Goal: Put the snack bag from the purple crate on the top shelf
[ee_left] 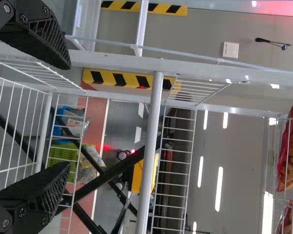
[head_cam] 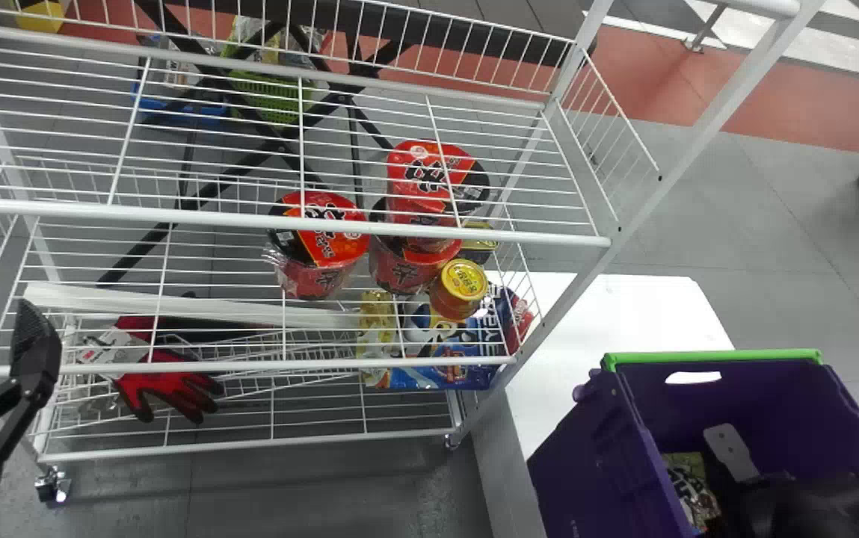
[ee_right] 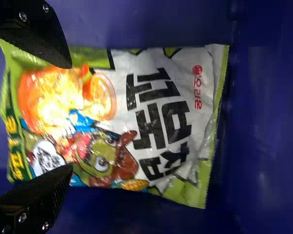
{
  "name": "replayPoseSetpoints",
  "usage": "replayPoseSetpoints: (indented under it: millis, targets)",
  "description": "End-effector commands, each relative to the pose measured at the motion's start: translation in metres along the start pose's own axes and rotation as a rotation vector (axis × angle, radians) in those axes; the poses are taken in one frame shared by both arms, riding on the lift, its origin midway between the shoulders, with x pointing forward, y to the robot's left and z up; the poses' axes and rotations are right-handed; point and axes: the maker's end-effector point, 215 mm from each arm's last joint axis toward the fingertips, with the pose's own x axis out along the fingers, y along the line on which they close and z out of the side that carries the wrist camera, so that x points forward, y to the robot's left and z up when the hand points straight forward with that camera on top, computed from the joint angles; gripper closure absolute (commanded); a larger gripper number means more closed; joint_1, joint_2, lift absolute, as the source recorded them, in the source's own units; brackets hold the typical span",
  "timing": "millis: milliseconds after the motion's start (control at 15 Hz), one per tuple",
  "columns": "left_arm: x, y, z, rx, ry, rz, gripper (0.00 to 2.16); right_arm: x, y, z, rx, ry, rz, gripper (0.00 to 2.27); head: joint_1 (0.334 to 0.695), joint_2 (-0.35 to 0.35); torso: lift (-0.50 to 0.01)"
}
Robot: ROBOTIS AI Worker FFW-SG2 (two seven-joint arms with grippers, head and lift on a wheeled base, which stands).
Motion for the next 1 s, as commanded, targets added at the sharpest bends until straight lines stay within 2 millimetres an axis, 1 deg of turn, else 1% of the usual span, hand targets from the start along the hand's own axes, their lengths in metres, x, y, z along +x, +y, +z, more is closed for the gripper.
replayPoseSetpoints:
  millis: [0,67,267,400,467,600,733,800,867,933]
  targets:
    - [0.0,0.0,0.001,0.001,-0.004,-0.004,0.12,0.006,-0.002,0.002,-0.055,-0.044,-0.019,0.08,0.695,-0.35,-0.451]
    - [0.0,0.0,0.002,0.001,-0.007,-0.004,0.12,0.008,0.003,0.005,-0.067,-0.074,-0.008,0.07,0.695,-0.35,-0.451]
    - [0.0,0.001,0.006,-0.002,-0.018,-0.005,0.12,0.014,0.011,-0.007,-0.07,-0.074,0.001,0.09,0.695,-0.35,-0.451]
    - [-0.002,0.002,0.008,-0.001,-0.027,-0.007,0.12,0.014,0.013,-0.005,-0.073,-0.102,0.011,0.1,0.695,-0.35,-0.451]
    - [-0.002,0.002,0.01,0.002,-0.031,-0.014,0.12,0.013,0.011,-0.007,-0.052,-0.113,0.018,0.23,0.695,-0.35,-0.451]
    - [-0.003,0.0,0.012,-0.001,-0.034,-0.016,0.12,0.013,0.013,-0.008,-0.033,-0.118,0.034,0.77,0.695,-0.35,-0.451]
    - [-0.004,0.001,0.011,0.002,-0.031,-0.018,0.12,0.012,0.013,-0.005,0.031,-0.162,0.049,1.62,0.695,-0.35,-0.451]
    - [-0.004,0.001,0.011,0.003,-0.032,-0.018,0.12,0.012,0.014,-0.013,0.121,-0.142,0.064,1.99,0.695,-0.35,-0.451]
    - [-0.005,0.002,0.01,0.003,-0.029,-0.017,0.12,0.013,0.013,-0.025,0.165,-0.103,0.056,2.02,0.695,-0.35,-0.451]
    - [-0.004,0.001,0.01,0.001,-0.03,-0.017,0.12,0.013,0.014,-0.032,0.181,-0.077,0.054,2.02,0.695,-0.35,-0.451]
